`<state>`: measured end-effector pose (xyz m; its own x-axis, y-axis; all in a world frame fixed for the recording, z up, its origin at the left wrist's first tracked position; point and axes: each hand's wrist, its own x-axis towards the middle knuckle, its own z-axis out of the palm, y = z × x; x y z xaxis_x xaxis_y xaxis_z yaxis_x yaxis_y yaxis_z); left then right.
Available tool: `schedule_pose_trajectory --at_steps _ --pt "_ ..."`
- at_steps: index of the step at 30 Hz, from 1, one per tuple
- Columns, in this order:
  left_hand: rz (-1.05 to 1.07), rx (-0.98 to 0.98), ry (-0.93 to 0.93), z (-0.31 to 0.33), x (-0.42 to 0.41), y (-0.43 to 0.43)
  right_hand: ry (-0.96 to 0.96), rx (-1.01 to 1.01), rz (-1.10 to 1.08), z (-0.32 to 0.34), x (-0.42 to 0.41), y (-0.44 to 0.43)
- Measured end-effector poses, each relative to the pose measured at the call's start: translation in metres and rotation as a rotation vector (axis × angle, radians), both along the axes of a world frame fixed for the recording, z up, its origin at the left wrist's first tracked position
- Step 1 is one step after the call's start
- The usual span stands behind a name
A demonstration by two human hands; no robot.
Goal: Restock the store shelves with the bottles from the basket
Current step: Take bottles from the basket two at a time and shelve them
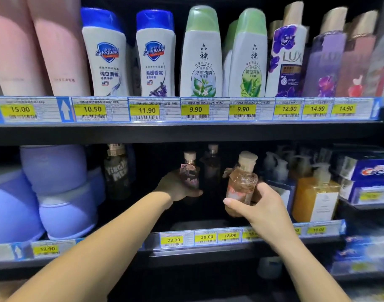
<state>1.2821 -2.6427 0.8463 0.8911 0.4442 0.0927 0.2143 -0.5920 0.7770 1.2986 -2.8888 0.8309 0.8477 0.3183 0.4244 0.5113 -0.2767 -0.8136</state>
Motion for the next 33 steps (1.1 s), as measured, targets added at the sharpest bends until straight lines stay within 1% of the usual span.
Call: schedule_pose_trajectory --at_steps 10,15,18,21,23,25,29,33 --pt "0.002 -0.012 0.01 0.003 0.026 0.001 0.035 -0.015 -0.042 0.0 0.0 0.004" --pt "-0.021 0.06 0.053 0.0 0.017 0.008 0.05 -0.053 -0.047 0.003 -0.001 0.008" --pt "0.0 0.176 0.125 0.01 -0.021 -0.004 0.074 -0.118 -0.052 0.008 0.001 0.014" --pt "-0.018 0.399 0.277 0.012 -0.068 -0.017 0.108 -0.253 -0.048 0.013 0.011 0.023" --pt "-0.033 0.508 0.329 0.006 -0.093 -0.02 0.125 -0.302 -0.047 0.014 0.018 0.031" --pt "0.003 0.543 0.294 -0.002 -0.108 -0.02 0.115 -0.334 -0.046 0.01 0.027 0.039" --pt "0.046 0.619 0.21 -0.01 -0.121 -0.02 0.165 -0.441 -0.088 0.003 0.037 0.047" --pt "0.049 0.673 0.193 -0.013 -0.123 -0.021 0.163 -0.442 -0.093 0.005 0.033 0.045"
